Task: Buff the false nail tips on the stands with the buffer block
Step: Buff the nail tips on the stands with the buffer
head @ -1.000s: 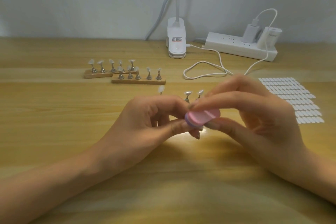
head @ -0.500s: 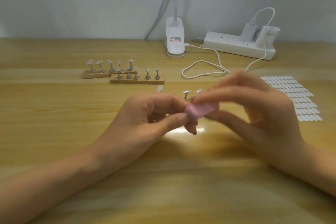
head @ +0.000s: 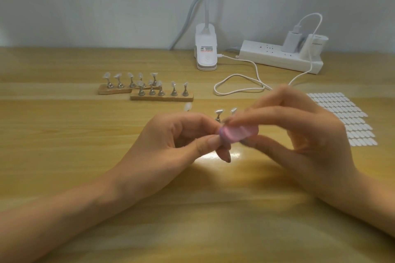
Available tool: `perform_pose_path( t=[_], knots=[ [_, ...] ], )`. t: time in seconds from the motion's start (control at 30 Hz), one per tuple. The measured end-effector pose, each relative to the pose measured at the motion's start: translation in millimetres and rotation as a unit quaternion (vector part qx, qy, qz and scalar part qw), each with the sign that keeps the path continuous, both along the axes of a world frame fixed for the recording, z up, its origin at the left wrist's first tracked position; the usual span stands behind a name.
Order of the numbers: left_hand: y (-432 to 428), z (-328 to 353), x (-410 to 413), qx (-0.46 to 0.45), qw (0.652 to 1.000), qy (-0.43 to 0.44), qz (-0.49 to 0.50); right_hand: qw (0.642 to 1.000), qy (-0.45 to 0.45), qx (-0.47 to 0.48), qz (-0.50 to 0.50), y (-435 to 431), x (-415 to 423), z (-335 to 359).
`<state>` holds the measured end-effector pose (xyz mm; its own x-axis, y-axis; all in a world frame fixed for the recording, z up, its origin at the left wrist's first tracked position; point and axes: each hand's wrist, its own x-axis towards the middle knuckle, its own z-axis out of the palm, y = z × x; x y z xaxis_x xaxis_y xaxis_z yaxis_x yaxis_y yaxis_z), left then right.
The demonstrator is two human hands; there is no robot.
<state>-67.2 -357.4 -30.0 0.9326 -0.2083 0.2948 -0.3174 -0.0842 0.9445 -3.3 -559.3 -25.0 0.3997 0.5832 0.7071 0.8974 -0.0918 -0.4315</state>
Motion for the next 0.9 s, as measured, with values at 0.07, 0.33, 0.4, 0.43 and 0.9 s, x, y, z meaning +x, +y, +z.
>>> perform_pose_path(
  t=[0.07,0.33,0.4,0.43,0.9],
  knots=[
    [0,-1,0,0.01,1.0,-0.002,-0.001,1.0,-0.014,-0.008,0.012,0,2,-1],
    [10,-3,3,-0.05,0.998,-0.029,0.026,0.996,0.078,0.043,-0.018,-22,22,-10],
    [12,-2,5,-0.08,0.996,-0.027,0.023,0.993,0.106,0.054,-0.022,-21,22,-11],
    [14,-1,6,-0.09,0.995,-0.03,0.021,0.99,0.123,0.061,-0.026,-20,23,-11],
    [33,-1,36,0.214,0.947,-0.141,0.193,0.974,0.212,0.067,-0.031,-15,23,-8]
  ],
)
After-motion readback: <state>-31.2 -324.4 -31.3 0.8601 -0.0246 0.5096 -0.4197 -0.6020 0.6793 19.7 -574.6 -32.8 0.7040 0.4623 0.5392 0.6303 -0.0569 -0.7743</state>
